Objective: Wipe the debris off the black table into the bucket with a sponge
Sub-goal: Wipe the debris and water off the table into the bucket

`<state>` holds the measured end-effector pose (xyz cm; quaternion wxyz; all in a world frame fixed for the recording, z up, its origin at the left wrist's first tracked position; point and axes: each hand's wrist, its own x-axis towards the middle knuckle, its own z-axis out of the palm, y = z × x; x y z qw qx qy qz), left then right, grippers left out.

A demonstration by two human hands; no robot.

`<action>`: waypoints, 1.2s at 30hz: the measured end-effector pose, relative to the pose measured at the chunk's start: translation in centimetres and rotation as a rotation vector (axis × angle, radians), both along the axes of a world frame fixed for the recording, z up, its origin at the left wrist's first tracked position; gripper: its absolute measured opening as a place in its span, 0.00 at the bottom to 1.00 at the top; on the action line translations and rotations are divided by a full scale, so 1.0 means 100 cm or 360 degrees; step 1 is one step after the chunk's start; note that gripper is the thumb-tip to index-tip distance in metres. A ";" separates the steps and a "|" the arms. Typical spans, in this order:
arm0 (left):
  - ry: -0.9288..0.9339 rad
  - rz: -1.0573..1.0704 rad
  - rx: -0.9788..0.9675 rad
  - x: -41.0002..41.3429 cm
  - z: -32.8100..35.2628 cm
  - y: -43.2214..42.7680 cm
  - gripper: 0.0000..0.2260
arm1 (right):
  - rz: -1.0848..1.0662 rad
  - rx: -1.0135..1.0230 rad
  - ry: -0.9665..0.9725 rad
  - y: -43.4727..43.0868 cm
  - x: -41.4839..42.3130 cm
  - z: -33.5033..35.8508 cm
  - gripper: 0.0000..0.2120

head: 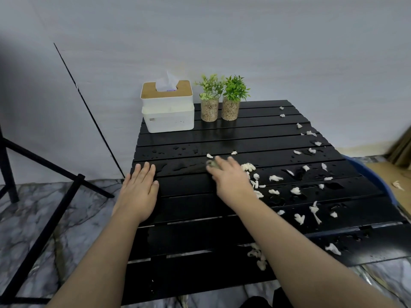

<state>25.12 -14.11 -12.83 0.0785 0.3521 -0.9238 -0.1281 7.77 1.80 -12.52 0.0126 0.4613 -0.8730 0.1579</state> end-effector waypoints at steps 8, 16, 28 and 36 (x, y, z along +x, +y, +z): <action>0.0022 -0.0007 -0.0013 -0.001 -0.002 -0.001 0.23 | -0.0073 -0.0488 -0.0106 -0.021 0.018 0.026 0.24; 0.0057 -0.0011 -0.0021 0.000 -0.007 -0.006 0.23 | 0.0085 -0.0031 -0.0028 -0.078 0.005 0.009 0.16; 0.0102 0.0152 0.0050 0.009 0.014 0.031 0.22 | -0.0124 -0.0657 -0.0220 0.013 -0.057 0.062 0.15; 0.0380 0.0177 0.0159 0.050 0.025 0.121 0.21 | 0.0144 -0.0704 -0.0242 0.101 0.070 0.086 0.16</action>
